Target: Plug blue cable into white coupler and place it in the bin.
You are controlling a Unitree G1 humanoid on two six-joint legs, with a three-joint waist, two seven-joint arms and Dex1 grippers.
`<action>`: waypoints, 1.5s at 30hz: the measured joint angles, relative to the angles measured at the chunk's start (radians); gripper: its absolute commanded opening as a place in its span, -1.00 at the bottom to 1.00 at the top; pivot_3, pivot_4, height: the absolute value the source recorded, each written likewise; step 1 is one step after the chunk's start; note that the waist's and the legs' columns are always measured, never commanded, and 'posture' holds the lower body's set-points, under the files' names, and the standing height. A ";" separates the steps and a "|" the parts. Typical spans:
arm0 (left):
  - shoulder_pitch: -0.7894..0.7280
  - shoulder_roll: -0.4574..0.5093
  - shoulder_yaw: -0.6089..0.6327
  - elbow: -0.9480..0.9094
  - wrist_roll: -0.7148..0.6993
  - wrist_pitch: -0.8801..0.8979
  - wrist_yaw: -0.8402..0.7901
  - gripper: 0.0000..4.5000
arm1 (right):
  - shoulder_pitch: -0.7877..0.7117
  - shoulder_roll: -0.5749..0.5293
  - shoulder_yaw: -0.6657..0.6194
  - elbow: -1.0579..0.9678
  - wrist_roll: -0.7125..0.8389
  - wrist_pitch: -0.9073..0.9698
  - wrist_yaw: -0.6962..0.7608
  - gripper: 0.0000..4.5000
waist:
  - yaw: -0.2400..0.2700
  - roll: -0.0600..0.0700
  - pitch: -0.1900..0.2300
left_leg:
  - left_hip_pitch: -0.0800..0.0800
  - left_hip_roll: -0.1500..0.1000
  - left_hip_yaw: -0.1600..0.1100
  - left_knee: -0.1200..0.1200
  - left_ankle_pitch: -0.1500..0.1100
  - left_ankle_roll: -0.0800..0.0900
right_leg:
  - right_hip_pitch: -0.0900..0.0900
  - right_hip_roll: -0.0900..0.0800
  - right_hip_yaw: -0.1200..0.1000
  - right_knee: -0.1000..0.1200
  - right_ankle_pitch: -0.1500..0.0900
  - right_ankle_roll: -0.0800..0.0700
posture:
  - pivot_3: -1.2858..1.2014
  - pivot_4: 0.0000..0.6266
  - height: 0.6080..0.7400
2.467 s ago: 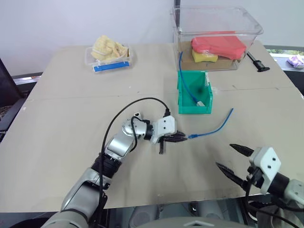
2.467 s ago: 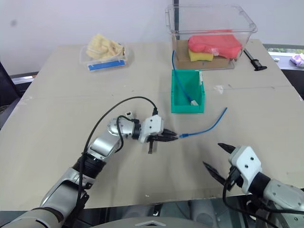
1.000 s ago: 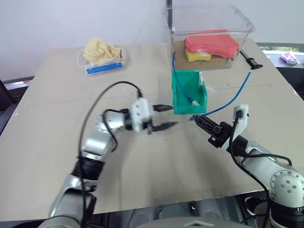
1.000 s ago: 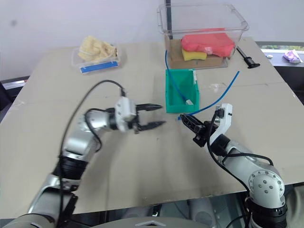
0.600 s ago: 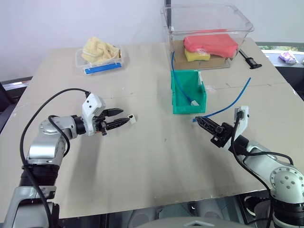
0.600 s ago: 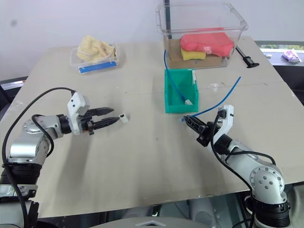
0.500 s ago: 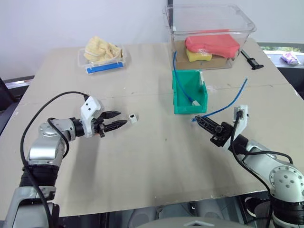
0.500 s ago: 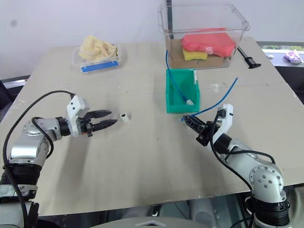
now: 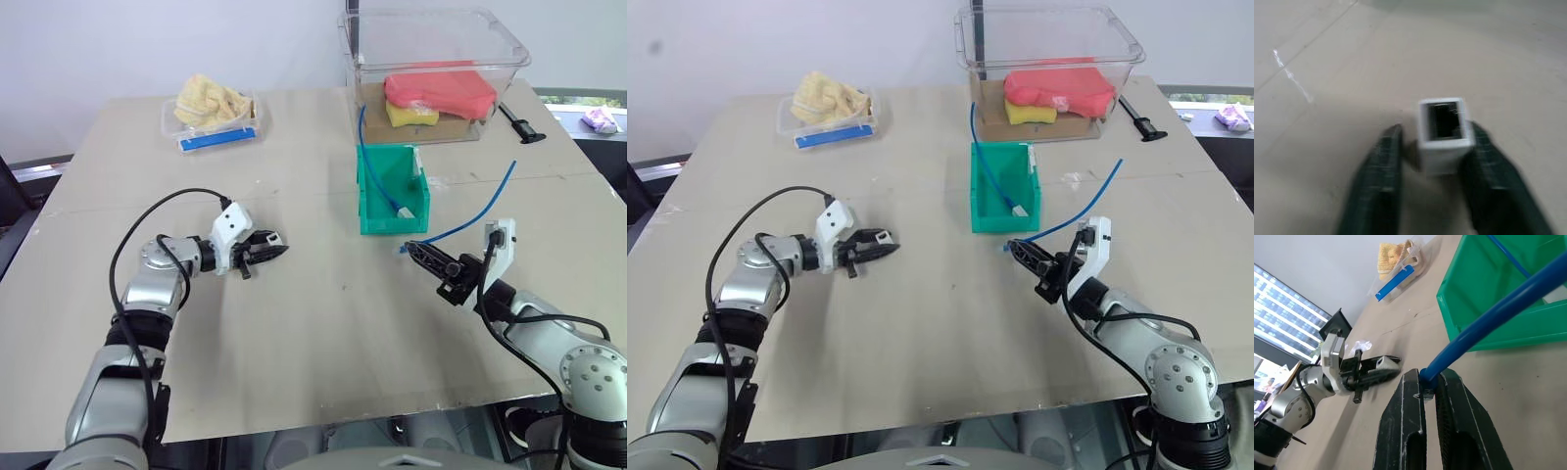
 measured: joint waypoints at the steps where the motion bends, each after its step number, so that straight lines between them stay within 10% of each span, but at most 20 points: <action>1: -0.006 -0.006 0.000 0.009 0.000 -0.009 -0.015 -0.83 | 0.008 -0.004 -0.003 -0.012 0.001 -0.001 -0.005 -1.00 | 0.000 0.000 0.000 | 0.000 0.000 0.000 0.000 0.000 0.000 | 0.000 0.000 0.000 0.000 0.000 0.000 | 0.03 -0.52 1.00; 17: -0.084 -0.217 -0.262 -0.237 0.071 0.082 -0.133 -0.83 | -0.198 -0.365 0.182 -0.019 -0.500 -0.084 0.412 -1.00 | -0.003 -0.001 0.000 | 0.000 0.000 0.006 0.002 0.000 0.000 | 0.001 0.002 -0.001 0.000 0.000 0.000 | 0.03 -0.52 1.00; 45: -0.195 -0.312 -0.326 -0.025 0.192 -0.114 -0.125 -0.83 | -0.505 -0.260 0.458 0.371 -0.983 -0.253 0.936 -1.00 | 0.000 -0.002 0.000 | -0.004 -0.002 0.001 0.002 0.002 -0.004 | -0.002 -0.001 -0.001 0.000 0.000 0.000 | 0.03 -0.52 1.00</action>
